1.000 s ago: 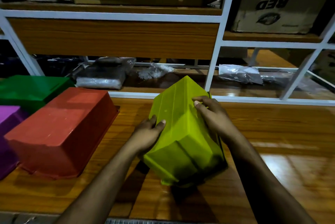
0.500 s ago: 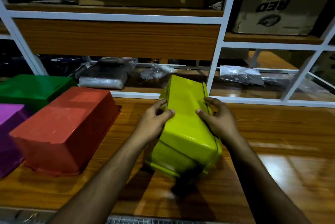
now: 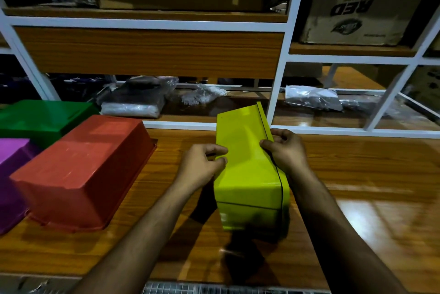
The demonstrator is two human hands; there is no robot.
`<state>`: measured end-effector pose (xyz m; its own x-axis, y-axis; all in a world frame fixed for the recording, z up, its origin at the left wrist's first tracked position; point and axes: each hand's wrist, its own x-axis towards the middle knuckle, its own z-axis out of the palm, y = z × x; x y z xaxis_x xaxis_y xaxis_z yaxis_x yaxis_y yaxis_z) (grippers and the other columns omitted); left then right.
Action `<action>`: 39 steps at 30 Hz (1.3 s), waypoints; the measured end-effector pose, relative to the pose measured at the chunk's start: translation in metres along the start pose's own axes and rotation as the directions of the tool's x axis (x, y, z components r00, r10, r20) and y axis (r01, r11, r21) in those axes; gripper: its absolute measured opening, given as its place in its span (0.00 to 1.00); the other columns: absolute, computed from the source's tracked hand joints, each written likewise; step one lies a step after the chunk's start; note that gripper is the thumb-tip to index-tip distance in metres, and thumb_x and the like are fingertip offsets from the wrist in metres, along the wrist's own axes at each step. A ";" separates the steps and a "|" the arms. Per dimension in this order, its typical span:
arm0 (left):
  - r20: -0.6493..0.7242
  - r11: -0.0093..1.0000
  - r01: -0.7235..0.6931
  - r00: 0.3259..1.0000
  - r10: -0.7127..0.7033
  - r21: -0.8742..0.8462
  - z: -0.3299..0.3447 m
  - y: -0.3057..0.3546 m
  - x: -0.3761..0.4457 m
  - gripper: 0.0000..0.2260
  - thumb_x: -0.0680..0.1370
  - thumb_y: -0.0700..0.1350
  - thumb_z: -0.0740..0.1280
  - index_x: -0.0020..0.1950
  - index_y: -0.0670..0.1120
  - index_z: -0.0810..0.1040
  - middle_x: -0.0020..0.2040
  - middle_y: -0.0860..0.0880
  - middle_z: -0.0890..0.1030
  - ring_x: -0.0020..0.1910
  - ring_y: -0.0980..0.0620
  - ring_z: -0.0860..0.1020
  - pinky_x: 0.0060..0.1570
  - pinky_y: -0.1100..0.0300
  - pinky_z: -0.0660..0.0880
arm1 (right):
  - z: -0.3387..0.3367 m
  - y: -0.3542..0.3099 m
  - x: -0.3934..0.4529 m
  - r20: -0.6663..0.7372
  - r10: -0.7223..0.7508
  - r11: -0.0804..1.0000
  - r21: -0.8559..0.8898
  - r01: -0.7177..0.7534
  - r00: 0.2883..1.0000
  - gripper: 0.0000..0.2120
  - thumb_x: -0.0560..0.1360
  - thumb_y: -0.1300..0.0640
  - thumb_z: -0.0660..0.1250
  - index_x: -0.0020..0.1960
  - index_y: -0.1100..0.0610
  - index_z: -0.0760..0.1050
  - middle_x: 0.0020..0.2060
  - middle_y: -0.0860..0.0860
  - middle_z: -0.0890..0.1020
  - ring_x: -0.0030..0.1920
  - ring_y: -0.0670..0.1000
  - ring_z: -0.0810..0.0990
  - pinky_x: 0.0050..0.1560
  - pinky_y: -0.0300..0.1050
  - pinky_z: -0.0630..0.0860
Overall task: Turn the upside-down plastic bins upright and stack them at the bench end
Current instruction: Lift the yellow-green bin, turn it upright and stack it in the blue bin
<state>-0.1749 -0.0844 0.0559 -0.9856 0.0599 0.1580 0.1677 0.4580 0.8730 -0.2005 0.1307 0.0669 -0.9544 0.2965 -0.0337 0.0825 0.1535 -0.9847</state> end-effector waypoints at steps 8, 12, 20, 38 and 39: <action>-0.015 0.979 -0.057 0.998 0.062 0.198 0.004 0.022 0.006 0.18 0.73 0.59 0.70 0.56 0.50 0.84 0.54 0.51 0.85 0.53 0.53 0.81 0.46 0.65 0.72 | 0.012 -0.007 -0.012 -0.012 0.071 0.975 0.213 -0.067 0.997 0.13 0.71 0.64 0.70 0.56 0.63 0.79 0.48 0.63 0.84 0.42 0.57 0.82 0.47 0.54 0.80; -0.041 0.944 -0.013 0.999 0.028 0.331 0.001 0.029 0.012 0.33 0.68 0.72 0.60 0.60 0.51 0.83 0.56 0.47 0.84 0.57 0.46 0.80 0.50 0.58 0.72 | 0.014 -0.023 -0.028 0.292 -0.018 0.959 0.276 -0.067 0.956 0.14 0.79 0.66 0.62 0.65 0.62 0.74 0.45 0.60 0.81 0.40 0.54 0.79 0.35 0.41 0.81; -0.079 0.959 0.119 0.992 -0.102 0.257 -0.018 0.032 0.014 0.19 0.70 0.55 0.72 0.57 0.48 0.83 0.51 0.47 0.85 0.53 0.47 0.81 0.51 0.57 0.76 | 0.011 -0.003 -0.022 0.496 -0.136 0.974 -0.090 0.206 0.857 0.20 0.79 0.66 0.64 0.69 0.57 0.72 0.61 0.54 0.82 0.55 0.47 0.82 0.51 0.38 0.78; 0.130 0.862 0.434 0.901 -0.415 -0.262 -0.029 -0.062 0.005 0.05 0.79 0.37 0.64 0.48 0.46 0.76 0.42 0.46 0.80 0.41 0.47 0.77 0.41 0.57 0.70 | -0.035 0.064 0.003 0.197 0.090 0.980 -0.193 -0.051 0.976 0.26 0.76 0.63 0.67 0.69 0.42 0.71 0.34 0.55 0.77 0.35 0.53 0.74 0.37 0.47 0.70; 0.151 0.849 0.450 0.893 -0.424 -0.276 -0.031 -0.062 0.006 0.06 0.79 0.37 0.64 0.51 0.46 0.77 0.42 0.46 0.80 0.40 0.47 0.77 0.39 0.58 0.72 | -0.035 0.062 0.003 0.205 0.143 0.986 -0.114 -0.122 0.968 0.23 0.76 0.63 0.65 0.68 0.44 0.72 0.37 0.56 0.79 0.37 0.54 0.74 0.37 0.47 0.70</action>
<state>-0.1910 -0.1393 0.0173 -0.9542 -0.0072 -0.2990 -0.2958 0.1708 0.9399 -0.1883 0.1746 0.0115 -0.9711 0.1160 -0.2084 0.2299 0.2226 -0.9474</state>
